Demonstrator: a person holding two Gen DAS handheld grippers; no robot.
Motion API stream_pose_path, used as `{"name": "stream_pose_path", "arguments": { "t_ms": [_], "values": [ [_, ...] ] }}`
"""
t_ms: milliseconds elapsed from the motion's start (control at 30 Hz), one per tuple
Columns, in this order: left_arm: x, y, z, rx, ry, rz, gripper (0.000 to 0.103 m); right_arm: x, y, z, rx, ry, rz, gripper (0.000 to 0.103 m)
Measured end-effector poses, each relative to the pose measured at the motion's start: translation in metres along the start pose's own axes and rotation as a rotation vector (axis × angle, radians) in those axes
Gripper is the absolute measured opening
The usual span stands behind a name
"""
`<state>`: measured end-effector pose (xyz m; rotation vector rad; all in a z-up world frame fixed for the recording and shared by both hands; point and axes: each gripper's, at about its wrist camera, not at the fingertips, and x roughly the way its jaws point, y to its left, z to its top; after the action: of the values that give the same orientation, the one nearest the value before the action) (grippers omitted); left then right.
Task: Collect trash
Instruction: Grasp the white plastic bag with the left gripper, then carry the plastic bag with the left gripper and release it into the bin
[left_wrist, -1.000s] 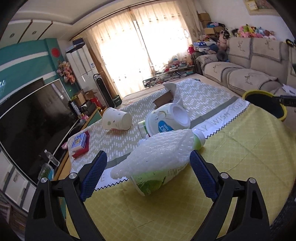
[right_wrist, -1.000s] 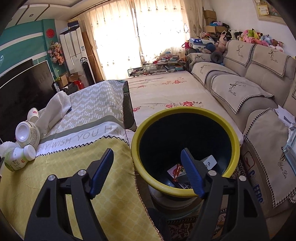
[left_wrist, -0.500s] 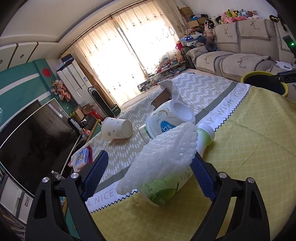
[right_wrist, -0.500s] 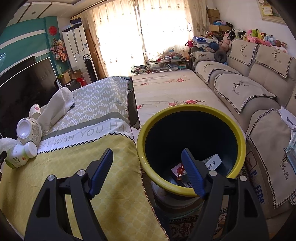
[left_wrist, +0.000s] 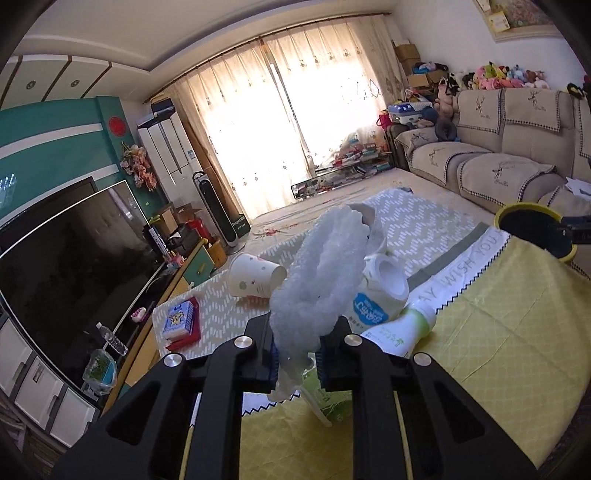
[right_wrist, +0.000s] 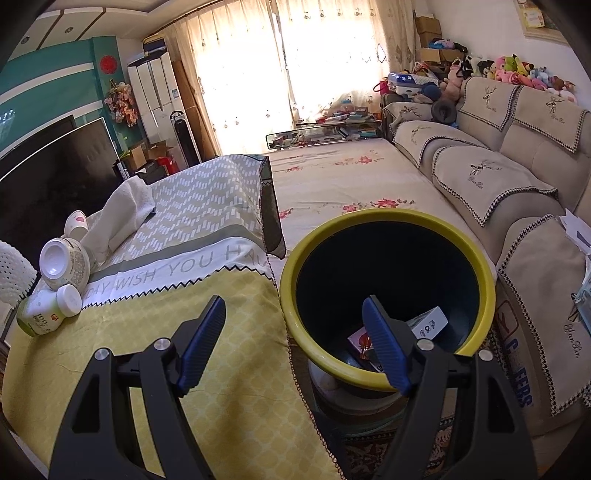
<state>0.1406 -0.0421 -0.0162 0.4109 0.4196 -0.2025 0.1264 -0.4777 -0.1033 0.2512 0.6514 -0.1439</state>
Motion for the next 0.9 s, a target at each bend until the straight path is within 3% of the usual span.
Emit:
{"name": "stream_pose_path", "arguments": {
  "t_ms": [167, 333, 567, 700, 900],
  "values": [
    [-0.019, -0.019, 0.027, -0.02, -0.041, -0.061, 0.016, -0.014, -0.01, 0.003, 0.005, -0.034, -0.039, 0.073],
    [-0.016, -0.066, 0.058, -0.013, -0.057, -0.217, 0.016, -0.033, -0.037, 0.004, 0.036, -0.081, -0.11, 0.075],
    [0.011, -0.179, 0.103, 0.106, -0.063, -0.402, 0.016, -0.051, -0.081, 0.0, 0.093, -0.106, -0.184, 0.075],
    [0.035, -0.248, 0.128, 0.164, -0.022, -0.521, 0.016, -0.057, -0.106, -0.002, 0.129, -0.114, -0.209, 0.075],
    [0.083, -0.334, 0.152, 0.213, 0.065, -0.621, 0.016, -0.064, -0.138, -0.006, 0.181, -0.124, -0.229, 0.076]
  ]
}}
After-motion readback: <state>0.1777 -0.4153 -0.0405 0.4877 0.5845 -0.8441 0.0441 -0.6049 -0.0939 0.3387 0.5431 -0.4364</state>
